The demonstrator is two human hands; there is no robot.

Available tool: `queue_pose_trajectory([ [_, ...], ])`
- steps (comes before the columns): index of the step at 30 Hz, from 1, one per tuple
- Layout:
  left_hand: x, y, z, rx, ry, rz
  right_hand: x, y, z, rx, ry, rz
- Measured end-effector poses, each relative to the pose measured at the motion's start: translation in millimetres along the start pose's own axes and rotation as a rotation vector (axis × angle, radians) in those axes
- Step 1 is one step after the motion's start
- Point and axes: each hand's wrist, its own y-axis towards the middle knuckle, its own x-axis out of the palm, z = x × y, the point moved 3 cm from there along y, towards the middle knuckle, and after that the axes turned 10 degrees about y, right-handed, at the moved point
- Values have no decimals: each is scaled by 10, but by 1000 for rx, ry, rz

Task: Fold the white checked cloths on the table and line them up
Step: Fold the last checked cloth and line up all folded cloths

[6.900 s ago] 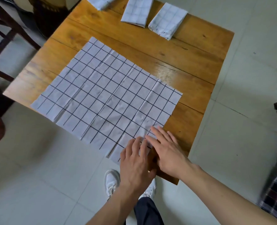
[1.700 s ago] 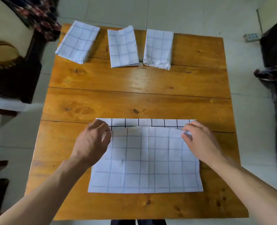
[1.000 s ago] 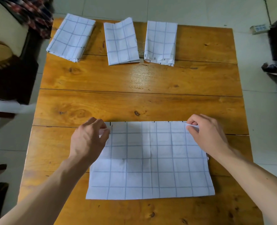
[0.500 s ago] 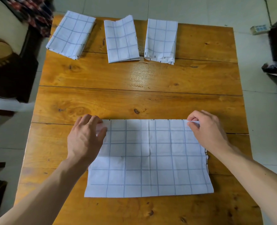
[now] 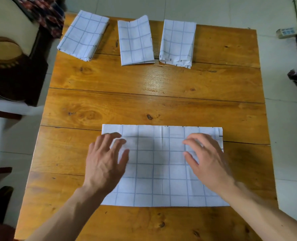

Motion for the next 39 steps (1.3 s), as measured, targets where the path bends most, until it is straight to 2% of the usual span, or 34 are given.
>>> queue_pose_trajectory([
  [4, 9, -227, 238, 136, -30, -84, 155, -137, -206, -82, -19, -123],
  [7, 7, -386, 356, 169, -73, -69, 307, -276, -365, -125, -45, -190],
  [10, 29, -583, 432, 183, -51, -125, 475, -448, -461, -156, -98, -235],
  [14, 59, -757, 442, 194, 39, -208, 609, -577, -523, -164, -129, -230],
  [23, 205, -994, 425, 297, 152, -258, 767, -810, -517, -109, -175, -244],
  [34, 345, -1145, 445, 346, 140, -204, 914, -909, -462, -118, -238, -199],
  [39, 446, -1186, 441, 362, 111, -234, 1025, -959, -504, -159, -239, -212],
])
